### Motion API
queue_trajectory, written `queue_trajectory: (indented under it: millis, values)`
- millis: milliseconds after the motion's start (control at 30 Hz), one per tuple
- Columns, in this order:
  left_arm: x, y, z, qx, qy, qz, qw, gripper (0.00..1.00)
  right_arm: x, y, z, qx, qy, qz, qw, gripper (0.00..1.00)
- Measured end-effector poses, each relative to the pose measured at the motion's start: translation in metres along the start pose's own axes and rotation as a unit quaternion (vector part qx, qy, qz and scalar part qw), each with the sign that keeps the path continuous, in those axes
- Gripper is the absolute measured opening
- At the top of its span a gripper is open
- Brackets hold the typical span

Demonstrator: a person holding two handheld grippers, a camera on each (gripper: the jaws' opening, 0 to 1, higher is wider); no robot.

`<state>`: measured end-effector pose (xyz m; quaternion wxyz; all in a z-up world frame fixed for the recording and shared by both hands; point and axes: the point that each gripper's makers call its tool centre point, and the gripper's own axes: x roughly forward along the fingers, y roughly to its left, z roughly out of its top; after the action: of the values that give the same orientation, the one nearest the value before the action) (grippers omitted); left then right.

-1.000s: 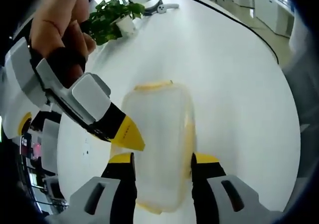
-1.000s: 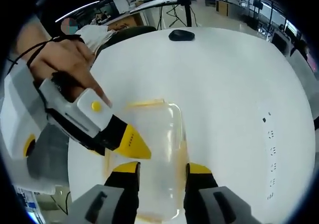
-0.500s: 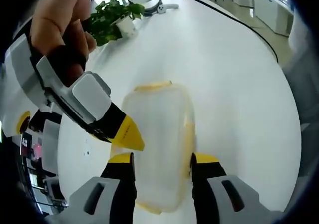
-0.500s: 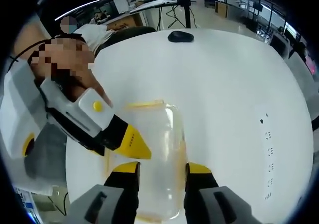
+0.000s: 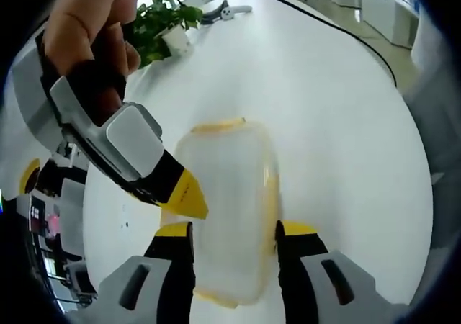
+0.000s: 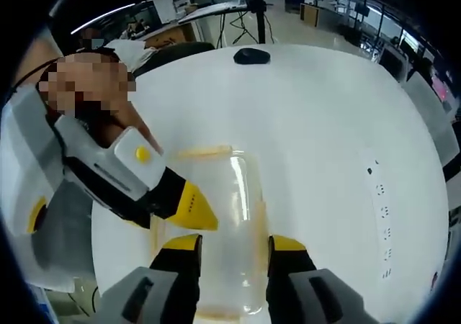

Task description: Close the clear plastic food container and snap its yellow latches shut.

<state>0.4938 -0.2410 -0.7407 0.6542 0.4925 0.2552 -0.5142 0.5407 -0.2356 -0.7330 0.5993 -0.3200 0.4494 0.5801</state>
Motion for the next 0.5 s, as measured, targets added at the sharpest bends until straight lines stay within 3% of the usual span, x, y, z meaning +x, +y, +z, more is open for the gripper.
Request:
queue_trajectory:
  millis: [167, 233, 500]
  values:
    - [-0.005, -0.003, 0.001, -0.017, -0.007, -0.036, 0.9992, 0.51, -0.006, -0.001, -0.005, 0.008, -0.004, -0.013, 0.9999, 0.42]
    - [-0.01, 0.006, 0.001, -0.017, -0.012, -0.019, 0.9996, 0.52, -0.012, -0.006, -0.007, 0.011, -0.009, -0.029, 0.9995, 0.41]
    - [-0.018, 0.005, -0.006, -0.011, -0.005, -0.041, 0.9991, 0.6, -0.018, 0.004, -0.014, -0.003, -0.009, -0.036, 0.9993, 0.44]
